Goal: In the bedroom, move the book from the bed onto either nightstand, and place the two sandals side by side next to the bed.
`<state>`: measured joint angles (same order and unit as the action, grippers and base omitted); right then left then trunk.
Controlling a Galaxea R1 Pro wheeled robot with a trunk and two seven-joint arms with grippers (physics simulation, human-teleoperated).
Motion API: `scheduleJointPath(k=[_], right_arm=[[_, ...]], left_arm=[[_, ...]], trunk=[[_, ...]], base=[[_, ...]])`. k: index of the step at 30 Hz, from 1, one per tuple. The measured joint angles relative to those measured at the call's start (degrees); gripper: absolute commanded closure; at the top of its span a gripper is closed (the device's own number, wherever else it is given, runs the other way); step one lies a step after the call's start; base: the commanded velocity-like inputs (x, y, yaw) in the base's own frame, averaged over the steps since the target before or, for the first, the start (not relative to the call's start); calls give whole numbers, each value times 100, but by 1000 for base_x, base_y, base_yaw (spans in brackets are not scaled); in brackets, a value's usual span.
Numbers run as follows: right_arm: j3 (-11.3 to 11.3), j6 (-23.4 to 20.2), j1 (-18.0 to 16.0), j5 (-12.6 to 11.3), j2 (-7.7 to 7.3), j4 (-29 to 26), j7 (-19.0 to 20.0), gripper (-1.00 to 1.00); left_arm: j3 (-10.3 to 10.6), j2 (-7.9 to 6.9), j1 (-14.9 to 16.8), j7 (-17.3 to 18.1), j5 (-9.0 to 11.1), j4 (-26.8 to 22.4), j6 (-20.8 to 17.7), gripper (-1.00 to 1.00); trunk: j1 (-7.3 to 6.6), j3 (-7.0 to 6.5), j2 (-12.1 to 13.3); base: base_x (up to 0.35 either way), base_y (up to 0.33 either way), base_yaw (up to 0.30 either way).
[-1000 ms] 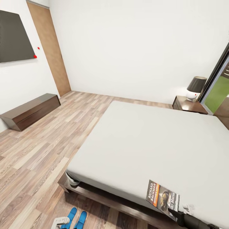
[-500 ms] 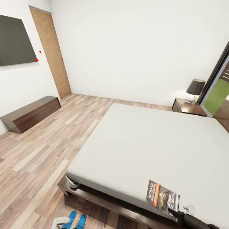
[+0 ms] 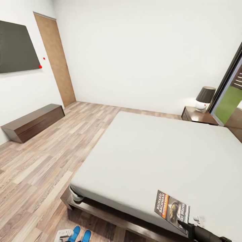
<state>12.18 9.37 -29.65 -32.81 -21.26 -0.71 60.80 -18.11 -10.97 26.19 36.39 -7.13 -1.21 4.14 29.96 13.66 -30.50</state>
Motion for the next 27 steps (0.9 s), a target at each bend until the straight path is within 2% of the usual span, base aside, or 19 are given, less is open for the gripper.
scheduleJointPath(k=[27], right_arm=[[1,3,1,0,0,-1,-4,100]], left_arm=[[-1,16,-2,4,0,0,0,-100]], trunk=[[0,-250,1]], base=[[0,0,0]])
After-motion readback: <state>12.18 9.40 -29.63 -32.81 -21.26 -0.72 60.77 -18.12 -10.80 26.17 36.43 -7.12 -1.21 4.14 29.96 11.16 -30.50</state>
